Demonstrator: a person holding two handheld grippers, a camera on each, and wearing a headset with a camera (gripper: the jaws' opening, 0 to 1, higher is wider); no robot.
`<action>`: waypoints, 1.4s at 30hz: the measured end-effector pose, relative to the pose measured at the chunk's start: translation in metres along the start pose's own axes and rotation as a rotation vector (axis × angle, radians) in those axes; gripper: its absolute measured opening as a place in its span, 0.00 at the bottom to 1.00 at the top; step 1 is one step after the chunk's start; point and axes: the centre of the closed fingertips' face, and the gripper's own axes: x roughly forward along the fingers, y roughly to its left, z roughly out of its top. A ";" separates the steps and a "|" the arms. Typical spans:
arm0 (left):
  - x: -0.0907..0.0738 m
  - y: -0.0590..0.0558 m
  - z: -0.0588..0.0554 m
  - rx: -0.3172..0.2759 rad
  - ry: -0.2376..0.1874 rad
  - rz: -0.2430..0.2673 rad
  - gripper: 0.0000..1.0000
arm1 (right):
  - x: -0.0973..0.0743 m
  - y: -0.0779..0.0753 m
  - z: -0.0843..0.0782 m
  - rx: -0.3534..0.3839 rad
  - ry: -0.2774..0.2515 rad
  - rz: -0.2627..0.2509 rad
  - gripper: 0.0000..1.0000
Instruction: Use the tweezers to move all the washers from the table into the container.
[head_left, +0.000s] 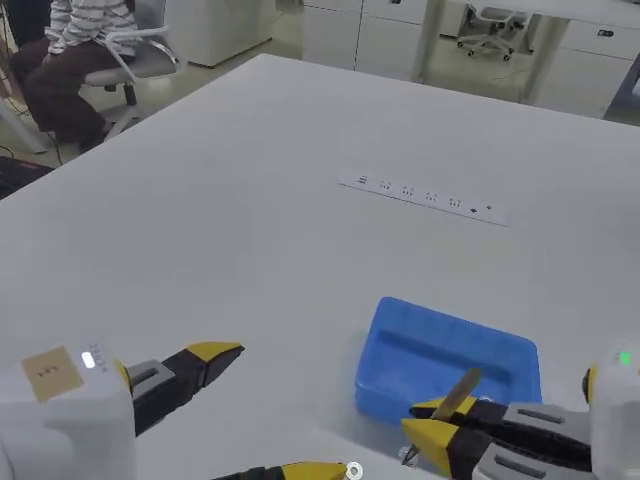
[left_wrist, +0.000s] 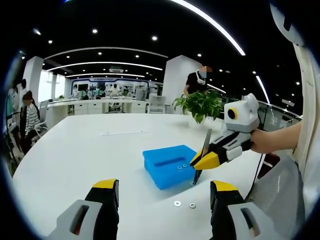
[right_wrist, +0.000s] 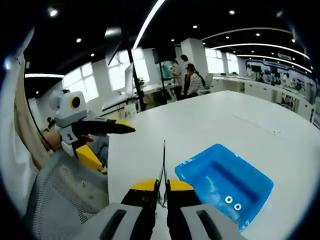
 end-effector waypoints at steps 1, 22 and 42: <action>0.000 0.000 0.000 -0.001 -0.001 0.000 0.75 | -0.001 -0.001 0.003 0.024 -0.019 0.000 0.03; -0.001 0.001 0.000 -0.010 -0.002 0.004 0.75 | -0.018 -0.064 0.043 0.261 -0.180 -0.083 0.03; 0.000 0.002 -0.001 -0.015 0.000 0.002 0.75 | 0.006 -0.105 0.014 0.334 -0.085 -0.144 0.03</action>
